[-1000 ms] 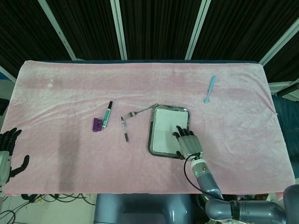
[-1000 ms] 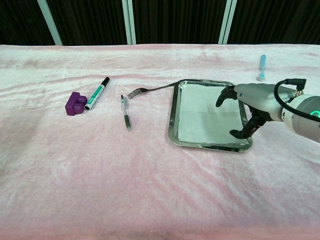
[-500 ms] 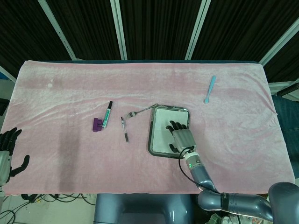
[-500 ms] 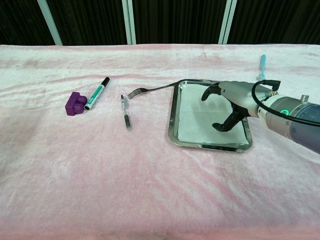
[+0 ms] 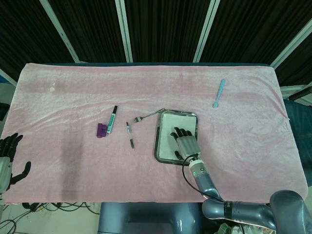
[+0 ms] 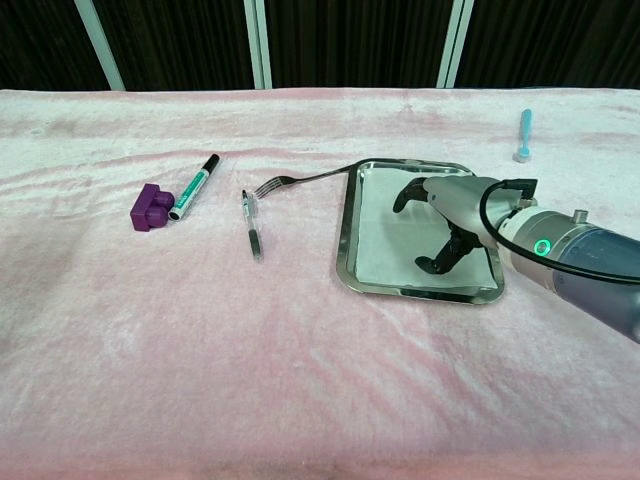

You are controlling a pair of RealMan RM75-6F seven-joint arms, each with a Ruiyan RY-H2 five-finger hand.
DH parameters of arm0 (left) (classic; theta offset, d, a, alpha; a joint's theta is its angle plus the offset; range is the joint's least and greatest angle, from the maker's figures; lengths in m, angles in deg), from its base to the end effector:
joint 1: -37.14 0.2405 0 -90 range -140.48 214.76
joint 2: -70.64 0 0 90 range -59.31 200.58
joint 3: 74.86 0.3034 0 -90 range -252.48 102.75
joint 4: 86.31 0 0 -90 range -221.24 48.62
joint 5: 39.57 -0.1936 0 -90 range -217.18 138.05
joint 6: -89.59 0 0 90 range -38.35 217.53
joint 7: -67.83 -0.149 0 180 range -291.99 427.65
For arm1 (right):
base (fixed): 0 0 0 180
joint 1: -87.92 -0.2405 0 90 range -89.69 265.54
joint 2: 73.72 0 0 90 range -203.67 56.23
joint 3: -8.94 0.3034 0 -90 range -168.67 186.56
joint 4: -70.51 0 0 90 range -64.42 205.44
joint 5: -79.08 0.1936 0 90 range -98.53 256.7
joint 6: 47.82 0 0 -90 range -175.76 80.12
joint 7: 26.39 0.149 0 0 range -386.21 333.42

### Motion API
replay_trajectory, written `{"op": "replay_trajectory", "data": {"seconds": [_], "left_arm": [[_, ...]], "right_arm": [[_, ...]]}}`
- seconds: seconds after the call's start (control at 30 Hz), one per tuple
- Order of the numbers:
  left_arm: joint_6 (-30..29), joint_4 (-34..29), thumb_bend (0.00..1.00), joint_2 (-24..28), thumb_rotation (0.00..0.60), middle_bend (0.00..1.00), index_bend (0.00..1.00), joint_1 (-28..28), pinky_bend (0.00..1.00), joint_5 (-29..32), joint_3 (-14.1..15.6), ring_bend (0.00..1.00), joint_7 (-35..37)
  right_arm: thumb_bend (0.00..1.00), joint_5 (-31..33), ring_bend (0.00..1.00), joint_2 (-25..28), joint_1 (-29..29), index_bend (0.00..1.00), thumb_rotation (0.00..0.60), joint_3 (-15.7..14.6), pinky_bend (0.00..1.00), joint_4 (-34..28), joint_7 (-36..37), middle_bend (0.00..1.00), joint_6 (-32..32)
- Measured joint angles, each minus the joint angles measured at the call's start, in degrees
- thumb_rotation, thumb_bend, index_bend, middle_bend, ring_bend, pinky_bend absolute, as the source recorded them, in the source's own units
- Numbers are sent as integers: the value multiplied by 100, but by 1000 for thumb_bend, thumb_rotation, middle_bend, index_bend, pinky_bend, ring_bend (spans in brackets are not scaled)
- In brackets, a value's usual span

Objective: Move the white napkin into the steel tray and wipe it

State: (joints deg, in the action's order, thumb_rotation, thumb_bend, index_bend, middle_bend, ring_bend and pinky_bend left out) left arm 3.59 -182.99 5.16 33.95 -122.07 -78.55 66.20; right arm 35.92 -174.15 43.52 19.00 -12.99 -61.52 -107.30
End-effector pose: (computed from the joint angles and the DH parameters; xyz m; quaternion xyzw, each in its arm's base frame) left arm -0.3434 0.1796 0.1872 -0.5529 -0.4225 -0.3989 0.5972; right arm -0.1773 -0.3575 -0.0705 0.7176 -0.4539 0.2931 0.4395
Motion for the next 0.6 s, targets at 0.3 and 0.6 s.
{"op": "replay_trajectory", "data": {"seconds": [0.3, 0.6], "left_arm": [[-19, 3, 407, 0, 600, 29, 91, 5, 0, -4, -2, 0, 9], [-20, 8, 407, -4, 600, 29, 91, 7, 0, -15, 8, 0, 15]], "right_arm": [[335, 262, 107, 25, -67, 232, 600, -37, 165, 88, -172, 77, 201], [335, 315, 107, 7, -74, 232, 600, -13, 165, 76, -139, 77, 212]]}}
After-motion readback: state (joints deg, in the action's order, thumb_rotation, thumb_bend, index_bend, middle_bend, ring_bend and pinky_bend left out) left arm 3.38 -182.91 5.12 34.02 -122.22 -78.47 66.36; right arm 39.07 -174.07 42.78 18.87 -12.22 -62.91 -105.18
